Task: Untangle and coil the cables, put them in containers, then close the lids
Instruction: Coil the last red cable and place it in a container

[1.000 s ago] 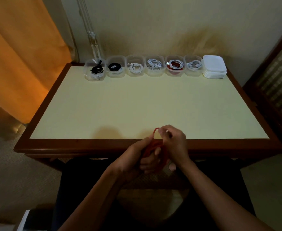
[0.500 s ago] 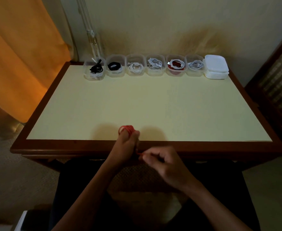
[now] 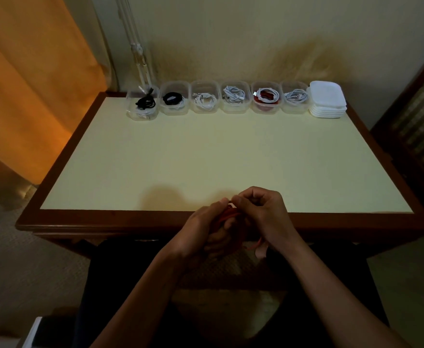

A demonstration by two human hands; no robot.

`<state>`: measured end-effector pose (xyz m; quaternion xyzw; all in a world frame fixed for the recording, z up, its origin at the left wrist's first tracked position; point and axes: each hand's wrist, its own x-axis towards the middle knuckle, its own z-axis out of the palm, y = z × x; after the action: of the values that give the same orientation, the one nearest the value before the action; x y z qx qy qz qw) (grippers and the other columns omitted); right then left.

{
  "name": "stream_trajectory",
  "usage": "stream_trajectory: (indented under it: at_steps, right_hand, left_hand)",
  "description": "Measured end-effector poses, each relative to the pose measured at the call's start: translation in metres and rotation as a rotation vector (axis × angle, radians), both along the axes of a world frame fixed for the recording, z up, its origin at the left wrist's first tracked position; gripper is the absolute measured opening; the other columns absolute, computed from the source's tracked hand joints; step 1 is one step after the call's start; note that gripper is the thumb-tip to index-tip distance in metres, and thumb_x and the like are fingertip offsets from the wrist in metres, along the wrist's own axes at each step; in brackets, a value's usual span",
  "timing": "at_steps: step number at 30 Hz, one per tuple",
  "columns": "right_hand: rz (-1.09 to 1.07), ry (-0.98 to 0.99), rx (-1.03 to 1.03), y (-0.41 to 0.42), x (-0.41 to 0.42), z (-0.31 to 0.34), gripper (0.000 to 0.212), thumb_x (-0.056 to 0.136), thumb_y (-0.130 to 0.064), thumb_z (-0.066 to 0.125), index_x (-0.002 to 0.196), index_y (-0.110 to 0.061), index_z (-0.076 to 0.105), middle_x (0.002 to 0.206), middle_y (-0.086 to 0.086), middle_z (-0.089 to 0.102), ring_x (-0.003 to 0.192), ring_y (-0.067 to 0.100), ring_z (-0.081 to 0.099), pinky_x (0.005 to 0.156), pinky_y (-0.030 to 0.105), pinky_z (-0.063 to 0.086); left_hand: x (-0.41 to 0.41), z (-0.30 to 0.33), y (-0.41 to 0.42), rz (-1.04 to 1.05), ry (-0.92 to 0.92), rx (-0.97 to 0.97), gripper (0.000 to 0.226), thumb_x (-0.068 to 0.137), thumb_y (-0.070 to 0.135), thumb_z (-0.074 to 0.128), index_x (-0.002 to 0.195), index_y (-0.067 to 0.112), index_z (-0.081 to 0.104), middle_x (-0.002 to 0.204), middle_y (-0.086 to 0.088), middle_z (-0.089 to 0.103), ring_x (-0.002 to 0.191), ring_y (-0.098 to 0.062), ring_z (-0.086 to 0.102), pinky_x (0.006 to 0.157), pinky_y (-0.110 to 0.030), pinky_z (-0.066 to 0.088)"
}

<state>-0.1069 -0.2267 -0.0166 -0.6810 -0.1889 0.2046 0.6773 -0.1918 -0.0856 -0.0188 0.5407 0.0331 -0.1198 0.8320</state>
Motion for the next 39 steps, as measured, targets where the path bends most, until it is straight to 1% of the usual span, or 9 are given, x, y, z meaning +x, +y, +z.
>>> stream_trajectory:
  at_steps: [6, 11, 13, 17, 19, 22, 28, 34, 39]
  right_hand:
    - [0.06, -0.048, -0.002, -0.002, -0.005, -0.019, 0.022, 0.094, -0.017, 0.058, 0.089, 0.0, 0.072, 0.078, 0.008, 0.071, 0.072, 0.016, 0.066, 0.064, 0.024, 0.052]
    - [0.115, 0.096, -0.037, 0.001, -0.022, -0.018, 0.058, 0.1, -0.045, 0.031, 0.057, -0.016, 0.056, 0.044, -0.011, 0.042, 0.037, 0.0, 0.036, 0.042, 0.013, 0.03]
    - [0.093, 0.076, -0.071, 0.006, -0.031, -0.017, 0.059, 0.103, -0.042, 0.026, 0.06, -0.025, 0.062, 0.044, -0.009, 0.05, 0.039, 0.002, 0.047, 0.043, 0.013, 0.036]
    - [-0.102, -0.149, -0.187, 0.018, -0.037, -0.032, 0.073, 0.089, -0.074, 0.035, 0.089, -0.007, 0.065, 0.072, 0.016, 0.065, 0.069, 0.036, 0.063, 0.063, 0.054, 0.051]
    - [-0.19, -0.21, -0.219, 0.023, -0.038, -0.036, 0.069, 0.091, -0.067, 0.033, 0.092, -0.007, 0.066, 0.072, 0.012, 0.067, 0.066, 0.028, 0.065, 0.064, 0.052, 0.051]
    - [-0.264, -0.296, -0.234, 0.027, -0.039, -0.031, 0.053, 0.101, -0.049, 0.033, 0.101, -0.011, 0.07, 0.078, 0.005, 0.072, 0.07, 0.013, 0.068, 0.066, 0.044, 0.054]
    - [-0.167, -0.158, -0.216, 0.021, -0.036, -0.028, 0.051, 0.102, -0.049, 0.036, 0.1, -0.011, 0.07, 0.078, 0.01, 0.069, 0.072, 0.019, 0.067, 0.068, 0.046, 0.055]
    - [-0.173, -0.266, -0.243, 0.004, -0.018, -0.029, 0.019, 0.102, -0.014, 0.051, 0.1, -0.013, 0.07, 0.078, 0.001, 0.066, 0.072, 0.013, 0.064, 0.066, 0.035, 0.053]
    - [-0.037, -0.145, -0.199, 0.004, -0.032, -0.033, 0.019, 0.099, -0.007, 0.056, 0.1, -0.013, 0.074, 0.093, 0.002, 0.074, 0.089, 0.017, 0.071, 0.079, 0.038, 0.059]
  left_hand:
    - [-0.003, 0.004, 0.005, -0.035, 0.059, -0.154, 0.046, 0.096, 0.045, 0.04, 0.066, 0.011, 0.046, 0.041, 0.004, 0.021, 0.034, -0.013, 0.013, 0.038, -0.019, 0.021]
    - [0.001, 0.014, 0.009, 0.041, 0.133, -0.237, 0.047, 0.097, 0.044, 0.041, 0.06, 0.015, 0.049, 0.039, 0.006, 0.018, 0.031, -0.007, 0.014, 0.035, -0.019, 0.015]
    - [0.004, 0.017, 0.004, 0.14, 0.193, -0.198, 0.044, 0.095, 0.042, 0.047, 0.061, 0.013, 0.046, 0.038, 0.006, 0.022, 0.031, -0.007, 0.017, 0.035, -0.019, 0.016]
    - [0.009, 0.01, -0.005, 0.422, 0.29, 0.092, 0.05, 0.091, 0.041, 0.06, 0.051, 0.015, 0.046, 0.044, -0.001, 0.034, 0.036, -0.012, 0.032, 0.043, -0.023, 0.031]
    - [0.01, 0.004, -0.013, 0.584, 0.212, 0.308, 0.053, 0.093, 0.042, 0.059, 0.045, 0.02, 0.056, 0.045, -0.004, 0.041, 0.039, -0.014, 0.041, 0.046, -0.024, 0.036]
    - [0.009, -0.006, -0.025, 0.766, 0.05, 0.582, 0.043, 0.097, 0.049, 0.046, 0.074, 0.024, 0.072, 0.056, 0.002, 0.058, 0.05, -0.01, 0.056, 0.051, -0.018, 0.043]
    - [0.012, -0.016, -0.009, 0.641, -0.064, 0.894, 0.043, 0.092, 0.052, 0.04, 0.079, 0.017, 0.062, 0.06, 0.007, 0.055, 0.054, -0.001, 0.056, 0.051, -0.012, 0.039]
    - [0.008, -0.017, 0.003, 0.692, -0.1, 0.767, 0.063, 0.091, 0.056, 0.036, 0.075, -0.001, 0.058, 0.058, -0.015, 0.047, 0.051, -0.018, 0.048, 0.052, -0.031, 0.037]
    - [0.01, -0.015, -0.009, 0.566, -0.081, 0.582, 0.047, 0.095, 0.045, 0.035, 0.072, 0.007, 0.05, 0.053, -0.002, 0.044, 0.041, -0.002, 0.042, 0.044, -0.015, 0.035]
